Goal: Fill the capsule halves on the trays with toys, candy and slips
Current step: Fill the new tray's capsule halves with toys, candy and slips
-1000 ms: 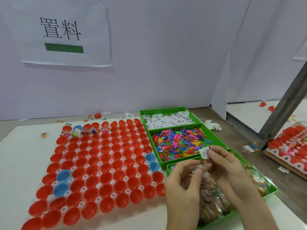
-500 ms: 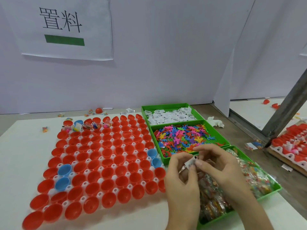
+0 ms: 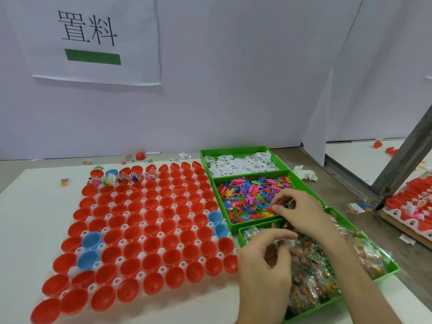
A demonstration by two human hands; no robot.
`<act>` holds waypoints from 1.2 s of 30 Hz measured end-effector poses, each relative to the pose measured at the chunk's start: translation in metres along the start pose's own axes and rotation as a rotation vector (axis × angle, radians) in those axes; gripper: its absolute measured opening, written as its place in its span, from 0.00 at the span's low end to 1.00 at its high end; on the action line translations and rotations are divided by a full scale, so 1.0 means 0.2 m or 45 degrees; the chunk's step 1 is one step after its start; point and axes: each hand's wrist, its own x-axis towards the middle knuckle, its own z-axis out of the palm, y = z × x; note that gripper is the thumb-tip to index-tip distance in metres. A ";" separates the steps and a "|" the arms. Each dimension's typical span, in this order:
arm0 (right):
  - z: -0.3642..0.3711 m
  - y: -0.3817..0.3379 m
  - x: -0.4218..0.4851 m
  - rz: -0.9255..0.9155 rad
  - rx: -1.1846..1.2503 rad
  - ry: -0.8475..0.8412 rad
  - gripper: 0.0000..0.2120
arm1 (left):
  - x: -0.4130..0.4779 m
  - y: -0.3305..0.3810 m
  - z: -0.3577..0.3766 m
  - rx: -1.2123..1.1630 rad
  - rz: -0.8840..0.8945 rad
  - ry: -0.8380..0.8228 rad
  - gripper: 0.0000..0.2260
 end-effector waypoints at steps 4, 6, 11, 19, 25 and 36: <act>-0.02 0.04 -0.03 -0.056 0.183 0.138 0.09 | 0.01 0.03 -0.01 -0.166 -0.131 -0.041 0.14; -0.04 0.05 -0.03 -0.050 0.243 0.174 0.09 | 0.04 0.05 -0.03 -0.303 -0.249 -0.065 0.11; -0.05 0.05 -0.03 -0.082 0.424 0.253 0.11 | 0.05 0.06 -0.07 -0.466 -0.320 -0.092 0.11; -0.11 -0.06 -0.13 -0.323 1.433 -0.102 0.11 | 0.10 0.10 -0.20 -0.529 -0.136 0.004 0.11; -0.04 -0.18 -0.19 -0.539 1.425 -0.346 0.08 | 0.09 0.09 -0.20 -0.365 -0.008 0.029 0.14; -0.02 -0.22 -0.22 -0.476 1.162 -0.267 0.10 | 0.10 0.06 -0.22 -0.219 0.066 0.146 0.13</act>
